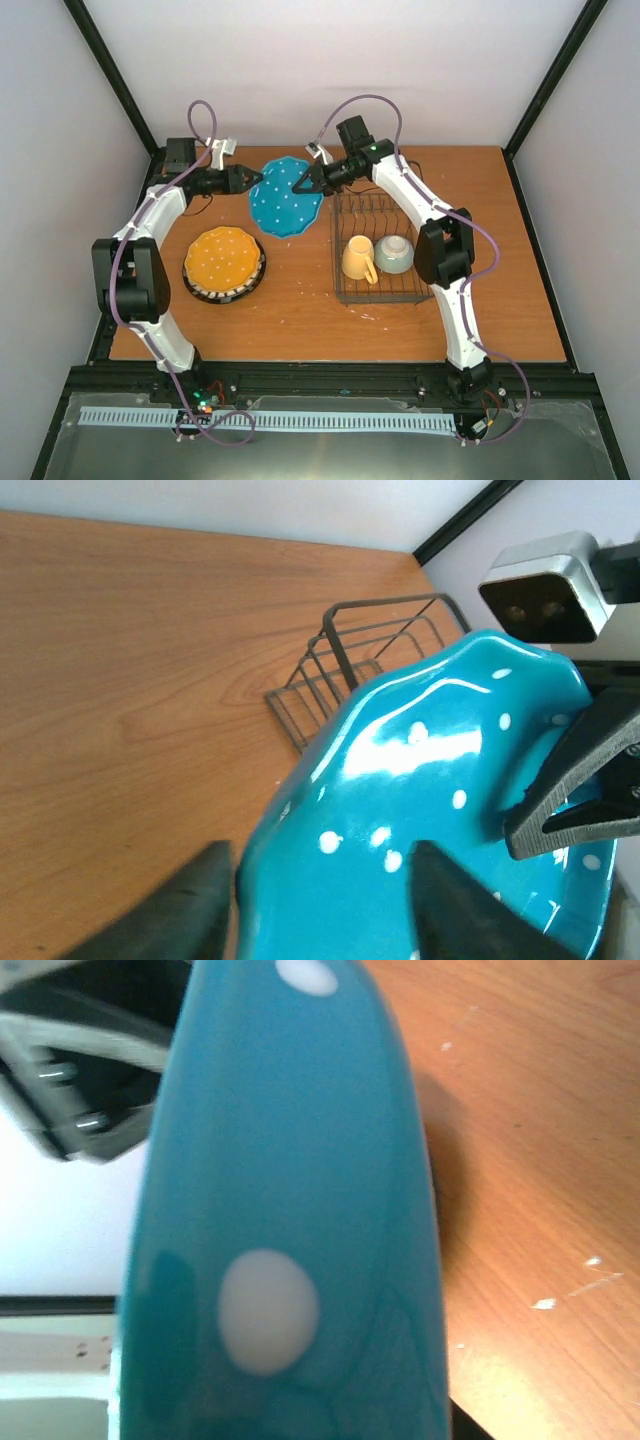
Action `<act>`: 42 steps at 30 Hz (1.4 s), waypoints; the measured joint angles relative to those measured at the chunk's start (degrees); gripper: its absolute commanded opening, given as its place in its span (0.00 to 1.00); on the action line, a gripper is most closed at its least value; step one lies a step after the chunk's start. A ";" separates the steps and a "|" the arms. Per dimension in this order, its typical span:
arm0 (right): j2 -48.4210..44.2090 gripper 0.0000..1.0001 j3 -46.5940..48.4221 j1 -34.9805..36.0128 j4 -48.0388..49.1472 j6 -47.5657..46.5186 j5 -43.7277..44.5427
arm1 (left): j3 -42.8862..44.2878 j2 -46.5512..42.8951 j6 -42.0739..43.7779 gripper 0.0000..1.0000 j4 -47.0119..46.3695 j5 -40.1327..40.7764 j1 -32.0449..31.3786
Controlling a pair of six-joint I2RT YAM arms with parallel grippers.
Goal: Load the mixed dishes into the dish rack
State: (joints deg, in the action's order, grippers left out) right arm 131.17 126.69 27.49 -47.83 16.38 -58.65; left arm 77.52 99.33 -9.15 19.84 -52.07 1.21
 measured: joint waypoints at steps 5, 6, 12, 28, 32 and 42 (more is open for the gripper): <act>-0.68 0.03 -0.02 -0.35 -0.42 1.95 8.26 | 6.12 0.59 1.99 1.00 3.98 3.91 -1.25; -1.14 0.03 0.00 -0.79 -0.81 2.14 10.34 | 7.37 0.59 2.32 1.00 4.48 5.42 -1.29; -6.45 0.03 4.42 -4.61 -8.07 2.29 31.39 | 14.21 0.59 2.36 1.00 7.26 22.18 -1.49; -14.14 0.03 4.90 0.20 -22.77 3.17 58.47 | 14.29 0.87 -1.99 1.00 14.19 55.25 -1.53; -13.31 0.03 3.91 0.31 -24.28 3.78 59.12 | 9.18 -1.14 -3.23 0.96 13.99 55.08 -1.53; -12.92 0.03 1.81 0.09 -25.97 6.19 61.13 | 9.33 -1.16 -3.41 0.95 14.25 59.36 -1.53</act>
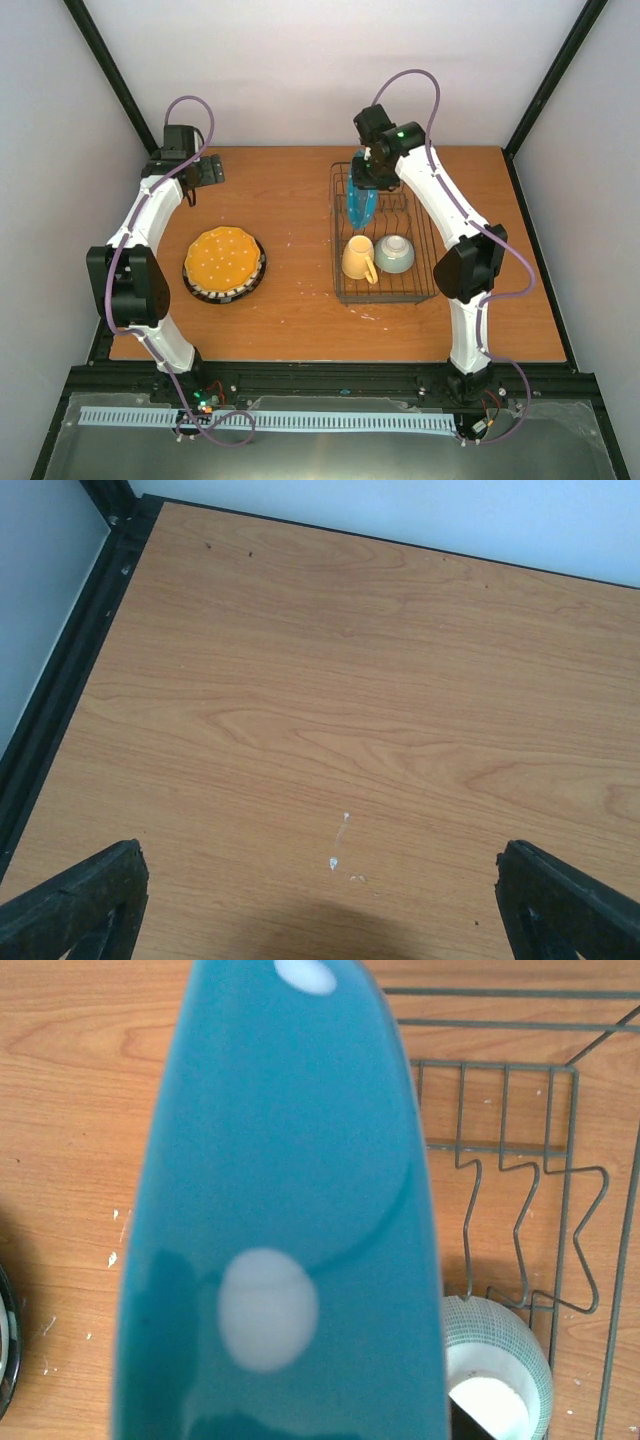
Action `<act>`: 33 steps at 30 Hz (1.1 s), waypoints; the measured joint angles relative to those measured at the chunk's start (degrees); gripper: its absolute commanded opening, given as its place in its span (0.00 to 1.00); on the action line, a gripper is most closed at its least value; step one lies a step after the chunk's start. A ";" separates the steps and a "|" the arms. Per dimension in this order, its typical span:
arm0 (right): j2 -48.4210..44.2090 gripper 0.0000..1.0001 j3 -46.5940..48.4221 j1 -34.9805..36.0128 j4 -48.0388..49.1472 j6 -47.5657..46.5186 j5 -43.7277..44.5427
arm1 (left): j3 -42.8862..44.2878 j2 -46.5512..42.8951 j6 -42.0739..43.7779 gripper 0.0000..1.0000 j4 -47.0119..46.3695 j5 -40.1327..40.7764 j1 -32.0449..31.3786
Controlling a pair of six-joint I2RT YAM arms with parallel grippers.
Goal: Load the mixed dishes into the dish rack
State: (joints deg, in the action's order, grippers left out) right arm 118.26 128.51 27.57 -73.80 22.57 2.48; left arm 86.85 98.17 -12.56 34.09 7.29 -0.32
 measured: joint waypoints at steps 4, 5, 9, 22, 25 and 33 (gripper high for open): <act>0.22 0.03 -2.12 0.00 0.46 0.68 -0.85 | 0.00 0.00 0.02 0.94 0.39 1.31 0.02; 0.33 0.03 -2.73 0.00 0.55 0.87 -1.09 | 0.00 0.00 0.04 0.94 0.48 1.62 0.02; 0.35 0.03 -6.32 0.17 3.41 1.29 -1.95 | 0.02 0.00 0.33 0.94 0.90 3.13 0.02; 4.09 0.22 -6.95 0.31 4.17 1.25 -3.43 | -0.79 -0.48 3.28 0.89 3.56 2.58 0.04; 4.33 0.41 -6.67 0.28 4.17 1.16 -3.67 | -3.08 -1.57 3.65 0.89 4.20 0.81 0.17; 6.43 0.50 -6.62 0.50 4.31 0.24 -5.86 | -5.95 -2.82 3.69 0.88 5.86 -1.84 1.25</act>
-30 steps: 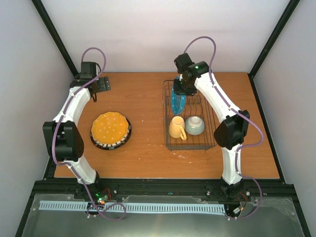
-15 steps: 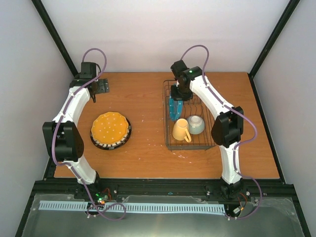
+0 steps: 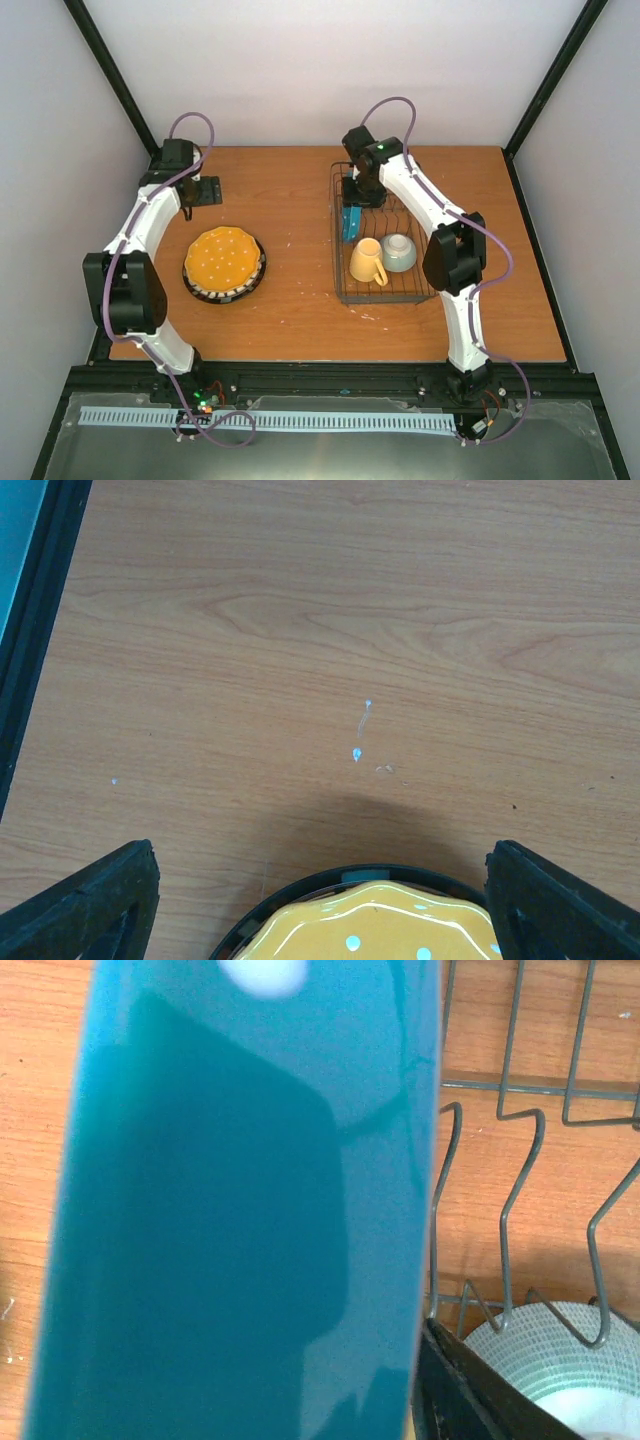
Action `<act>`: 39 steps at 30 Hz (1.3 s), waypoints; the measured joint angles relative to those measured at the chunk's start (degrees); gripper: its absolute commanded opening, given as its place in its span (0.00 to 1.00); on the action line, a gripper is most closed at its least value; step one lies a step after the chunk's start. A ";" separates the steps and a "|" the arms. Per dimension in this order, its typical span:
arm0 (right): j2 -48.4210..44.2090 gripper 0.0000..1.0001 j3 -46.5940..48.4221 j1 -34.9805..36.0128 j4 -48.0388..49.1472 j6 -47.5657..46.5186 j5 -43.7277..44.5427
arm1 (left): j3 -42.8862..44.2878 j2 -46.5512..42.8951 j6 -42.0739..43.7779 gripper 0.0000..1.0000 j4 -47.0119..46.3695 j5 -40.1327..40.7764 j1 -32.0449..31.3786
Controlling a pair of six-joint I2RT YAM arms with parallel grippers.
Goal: Load the mixed dishes into the dish rack
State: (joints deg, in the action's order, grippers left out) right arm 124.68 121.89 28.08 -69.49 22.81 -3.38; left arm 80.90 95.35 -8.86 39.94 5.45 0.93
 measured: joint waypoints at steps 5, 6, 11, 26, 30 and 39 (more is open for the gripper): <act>0.07 0.58 0.00 -0.02 -0.17 -0.44 -0.04 | -0.74 -1.20 0.02 0.85 0.33 -1.51 1.64; 0.07 0.59 0.00 -0.02 -0.17 -0.46 0.04 | -1.20 -1.62 0.07 0.83 0.35 -2.49 2.21; -1.25 0.63 -0.09 -0.46 -0.04 -0.02 1.09 | -6.60 -4.50 0.39 0.71 -0.52 -13.14 8.26; -16.46 0.66 -1.53 -12.83 4.83 0.33 1.66 | -15.96 -2.45 2.51 0.60 0.87 -26.45 12.79; -17.00 0.66 -2.64 -14.10 6.10 -0.28 1.38 | -15.96 -2.40 2.99 0.60 1.53 -24.41 12.81; -17.03 0.66 -7.13 -15.37 6.80 -1.31 -0.79 | -18.53 -2.40 3.54 0.60 1.79 -20.00 12.96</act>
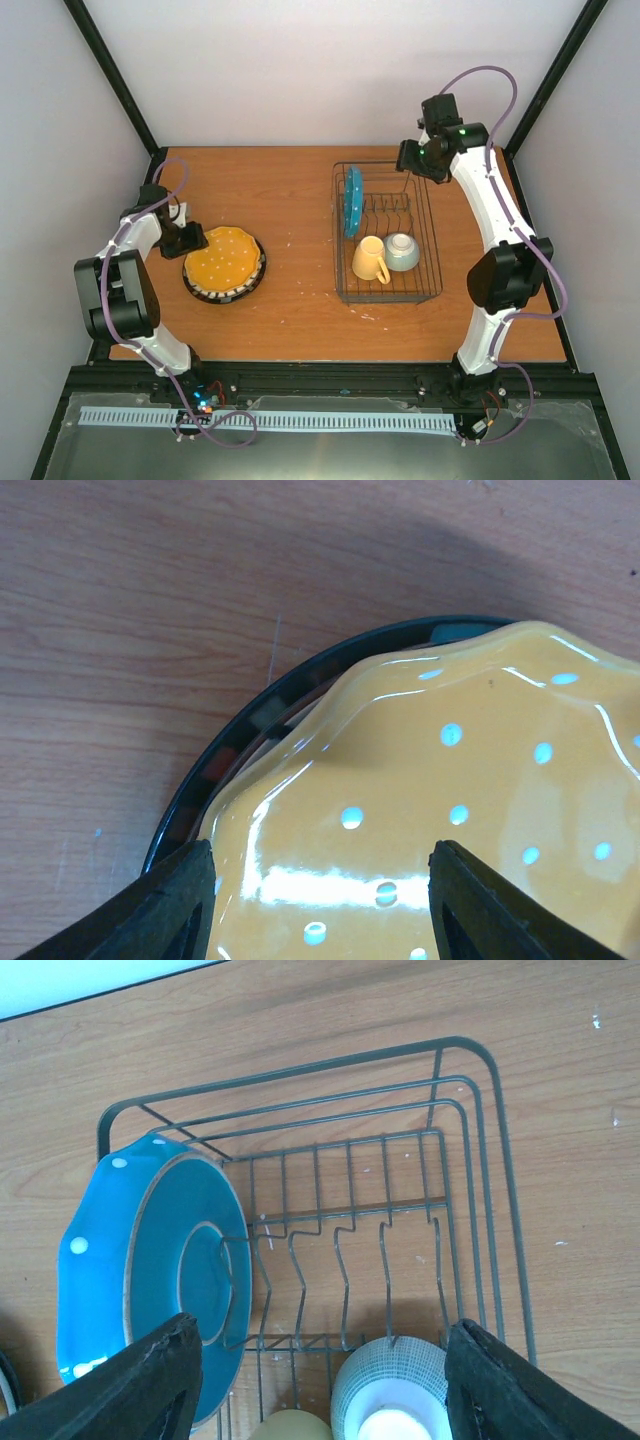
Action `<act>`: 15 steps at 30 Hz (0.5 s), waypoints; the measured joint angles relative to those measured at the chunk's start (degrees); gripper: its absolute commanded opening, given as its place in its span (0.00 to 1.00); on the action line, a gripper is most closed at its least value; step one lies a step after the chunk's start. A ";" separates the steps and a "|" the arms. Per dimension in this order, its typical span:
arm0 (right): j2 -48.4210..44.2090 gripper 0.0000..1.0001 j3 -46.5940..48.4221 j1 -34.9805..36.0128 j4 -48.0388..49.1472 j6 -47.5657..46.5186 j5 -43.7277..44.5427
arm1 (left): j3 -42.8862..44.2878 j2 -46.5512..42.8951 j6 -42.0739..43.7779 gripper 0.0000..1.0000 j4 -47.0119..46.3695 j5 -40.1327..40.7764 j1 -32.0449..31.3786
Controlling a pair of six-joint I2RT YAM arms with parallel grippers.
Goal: Load the mixed dishes into the dish rack
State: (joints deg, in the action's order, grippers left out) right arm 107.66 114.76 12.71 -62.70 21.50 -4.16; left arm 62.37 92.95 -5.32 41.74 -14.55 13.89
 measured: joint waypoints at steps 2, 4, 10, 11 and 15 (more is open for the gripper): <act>0.00 0.66 0.00 -0.72 0.17 -0.28 -0.46 | -0.52 0.00 0.09 0.55 0.00 0.66 0.00; 0.00 0.66 0.00 -1.27 0.44 -0.59 -0.85 | -0.66 0.00 0.20 0.45 -0.22 1.27 0.00; 0.00 0.66 -0.07 -2.19 0.83 -1.14 -1.68 | -0.94 1.09 0.98 0.41 -0.61 2.58 0.35; 0.00 0.66 -0.09 -2.27 0.83 -1.16 -1.90 | -0.94 1.46 0.98 0.41 -0.61 2.86 0.37; 0.00 0.66 -0.09 -2.71 0.85 -1.46 -2.64 | -0.96 2.19 0.98 0.41 -0.17 4.70 0.37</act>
State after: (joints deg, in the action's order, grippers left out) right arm 107.66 114.67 10.00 -61.84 20.03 -6.81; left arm 61.41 95.13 -4.34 41.56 -9.85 14.26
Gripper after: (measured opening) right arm 0.660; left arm 0.407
